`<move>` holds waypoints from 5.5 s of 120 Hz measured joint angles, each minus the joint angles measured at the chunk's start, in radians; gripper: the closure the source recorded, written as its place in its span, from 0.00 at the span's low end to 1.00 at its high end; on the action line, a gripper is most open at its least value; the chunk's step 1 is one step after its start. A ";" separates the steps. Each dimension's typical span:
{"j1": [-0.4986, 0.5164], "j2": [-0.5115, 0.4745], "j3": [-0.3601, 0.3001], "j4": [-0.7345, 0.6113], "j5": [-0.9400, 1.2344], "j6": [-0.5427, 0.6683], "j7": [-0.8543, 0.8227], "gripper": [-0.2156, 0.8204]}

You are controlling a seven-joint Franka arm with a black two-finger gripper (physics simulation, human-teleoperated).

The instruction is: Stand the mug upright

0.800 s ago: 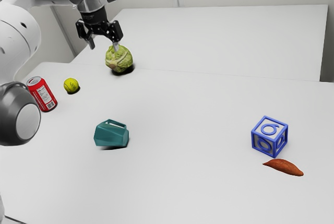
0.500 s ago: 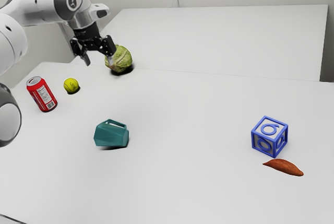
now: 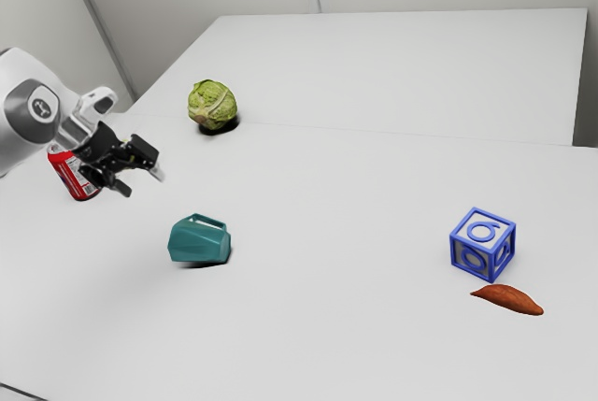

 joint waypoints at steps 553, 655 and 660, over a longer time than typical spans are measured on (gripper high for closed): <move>-0.093 0.429 -0.223 0.152 0.088 0.190 0.392 0.71; -0.007 0.374 -0.293 0.499 0.113 -0.041 0.302 0.26; 0.025 0.400 -0.311 0.554 0.115 -0.085 0.294 0.25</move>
